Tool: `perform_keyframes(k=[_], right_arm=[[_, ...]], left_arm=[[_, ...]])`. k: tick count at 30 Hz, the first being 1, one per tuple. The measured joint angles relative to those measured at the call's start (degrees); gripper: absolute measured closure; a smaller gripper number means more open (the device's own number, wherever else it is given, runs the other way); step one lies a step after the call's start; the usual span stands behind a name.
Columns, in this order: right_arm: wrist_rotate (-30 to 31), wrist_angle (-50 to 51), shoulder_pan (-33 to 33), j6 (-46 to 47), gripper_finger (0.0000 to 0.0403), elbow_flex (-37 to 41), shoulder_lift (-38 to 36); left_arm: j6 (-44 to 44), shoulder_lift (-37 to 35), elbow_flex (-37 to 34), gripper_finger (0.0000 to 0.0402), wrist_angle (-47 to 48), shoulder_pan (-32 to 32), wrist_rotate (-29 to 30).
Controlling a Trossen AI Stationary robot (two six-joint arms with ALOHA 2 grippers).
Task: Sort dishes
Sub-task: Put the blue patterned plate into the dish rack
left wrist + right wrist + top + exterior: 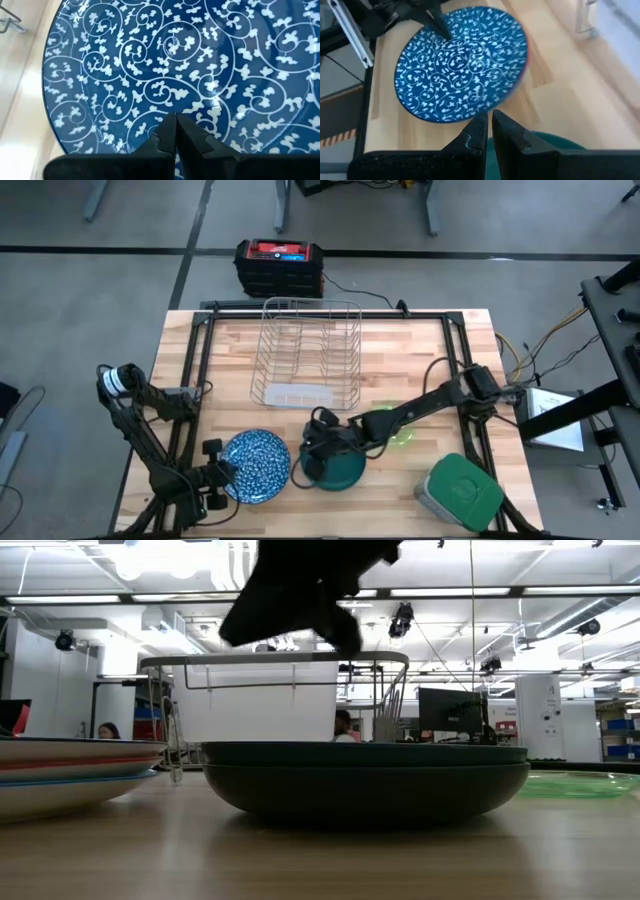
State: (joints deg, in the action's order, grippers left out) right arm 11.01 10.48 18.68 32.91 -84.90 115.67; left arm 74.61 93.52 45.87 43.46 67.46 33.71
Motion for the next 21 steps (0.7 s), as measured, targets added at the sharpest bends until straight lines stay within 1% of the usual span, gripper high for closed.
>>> perform_keyframes(k=[4,9,11,14,21], right_arm=[[-1.3,0.2,-1.0,0.0,0.0385,-2.0,2.8],[-1.5,0.5,-2.0,-0.1,0.0383,-3.1,4.4],[-2.2,0.5,-2.3,0.0,0.0377,-3.1,5.0],[-2.3,1.0,-2.7,0.0,0.0357,-3.0,5.5],[-2.1,0.2,-2.8,0.2,0.0295,-3.0,5.6]], left_arm=[[1.3,0.0,-0.5,0.0401,-0.5,0.2,0.2],[2.6,0.0,-0.8,0.0401,-1.0,0.5,1.3],[2.7,0.0,-1.0,0.0402,-1.4,0.5,1.5],[2.7,0.1,-1.4,0.0402,-2.0,0.5,1.8],[5.2,0.1,-2.2,0.0402,-3.2,0.5,2.9]])
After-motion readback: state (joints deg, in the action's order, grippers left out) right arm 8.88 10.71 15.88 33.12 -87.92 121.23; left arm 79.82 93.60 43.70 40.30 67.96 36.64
